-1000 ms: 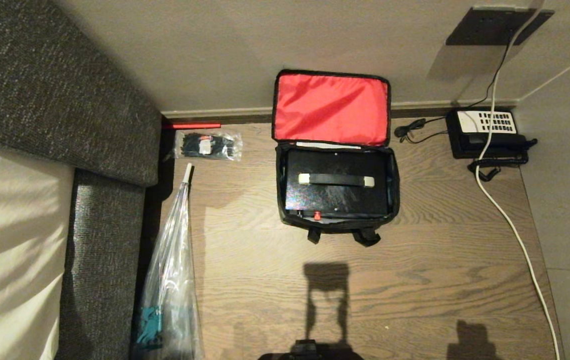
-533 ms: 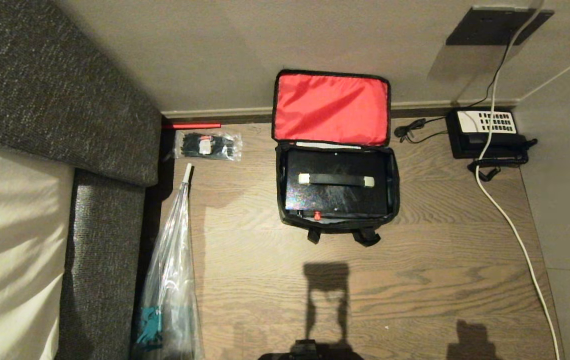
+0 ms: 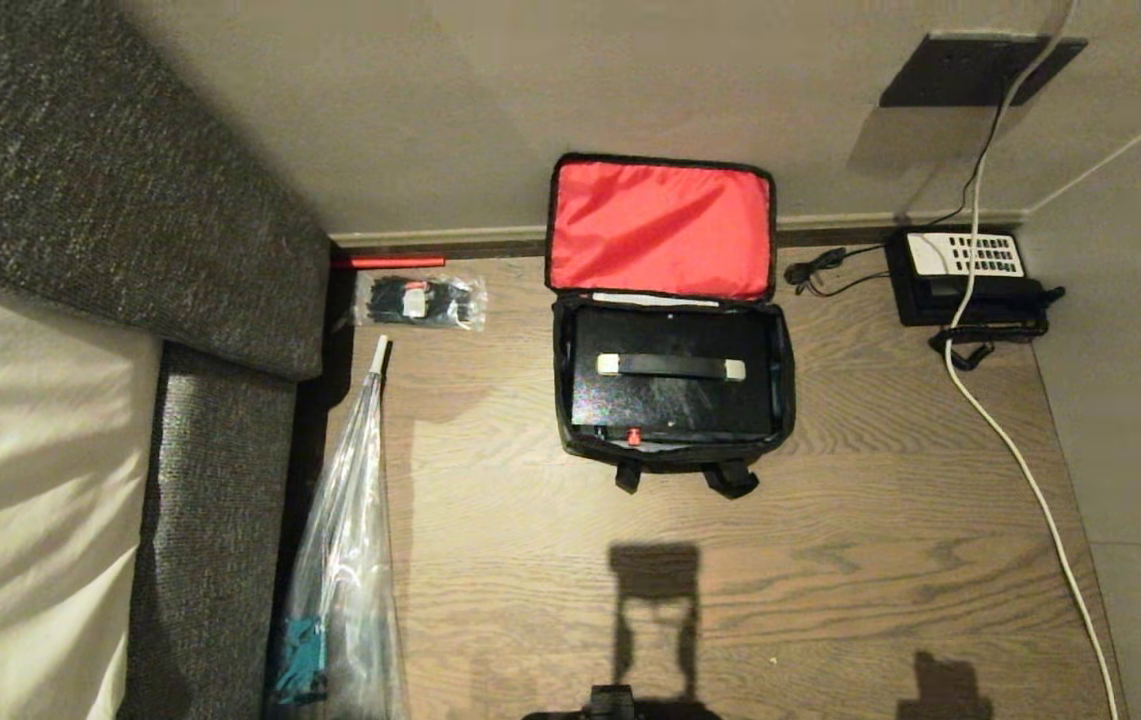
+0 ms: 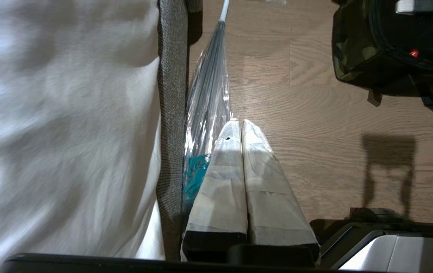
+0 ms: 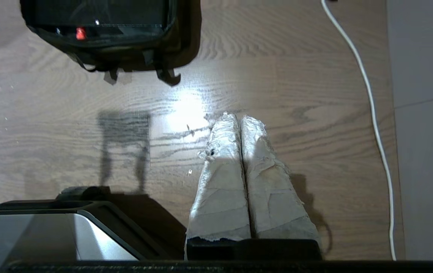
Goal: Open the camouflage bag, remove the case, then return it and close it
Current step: Grip the handle
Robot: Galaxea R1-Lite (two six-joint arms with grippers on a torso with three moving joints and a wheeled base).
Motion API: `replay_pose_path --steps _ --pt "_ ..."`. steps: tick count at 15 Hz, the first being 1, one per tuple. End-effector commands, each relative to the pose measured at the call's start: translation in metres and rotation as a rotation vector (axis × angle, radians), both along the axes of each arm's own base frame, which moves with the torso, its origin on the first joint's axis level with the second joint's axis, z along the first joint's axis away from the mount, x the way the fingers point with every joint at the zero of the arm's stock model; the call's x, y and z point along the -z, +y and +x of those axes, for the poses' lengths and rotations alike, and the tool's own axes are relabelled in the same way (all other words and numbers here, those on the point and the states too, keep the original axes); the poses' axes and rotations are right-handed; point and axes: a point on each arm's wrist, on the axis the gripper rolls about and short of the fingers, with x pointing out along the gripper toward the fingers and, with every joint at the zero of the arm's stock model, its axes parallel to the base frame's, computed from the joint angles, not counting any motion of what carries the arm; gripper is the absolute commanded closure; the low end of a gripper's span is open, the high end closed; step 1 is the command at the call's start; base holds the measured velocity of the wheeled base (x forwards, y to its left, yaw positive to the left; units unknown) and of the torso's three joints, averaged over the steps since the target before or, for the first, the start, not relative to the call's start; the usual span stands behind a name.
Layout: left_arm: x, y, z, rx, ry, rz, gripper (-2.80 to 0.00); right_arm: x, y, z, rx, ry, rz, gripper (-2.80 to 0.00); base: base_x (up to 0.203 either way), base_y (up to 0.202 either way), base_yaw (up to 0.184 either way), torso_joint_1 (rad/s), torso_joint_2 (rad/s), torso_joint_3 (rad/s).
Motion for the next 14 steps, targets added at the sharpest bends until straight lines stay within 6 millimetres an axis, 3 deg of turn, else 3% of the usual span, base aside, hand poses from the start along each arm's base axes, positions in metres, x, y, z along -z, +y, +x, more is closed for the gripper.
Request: replay_pose_path --steps 1,14 --pt "0.0001 0.0 -0.0001 -0.001 -0.001 -0.001 0.0 -0.0001 0.0 0.0002 0.0 0.003 0.0 0.0 0.0 0.0 0.0 -0.002 0.0 0.18" --pt "0.0001 0.0 -0.0001 -0.001 -0.001 -0.001 0.0 -0.0001 0.0 0.0002 0.0 0.003 0.0 0.0 0.0 0.0 0.0 0.003 0.0 0.197"
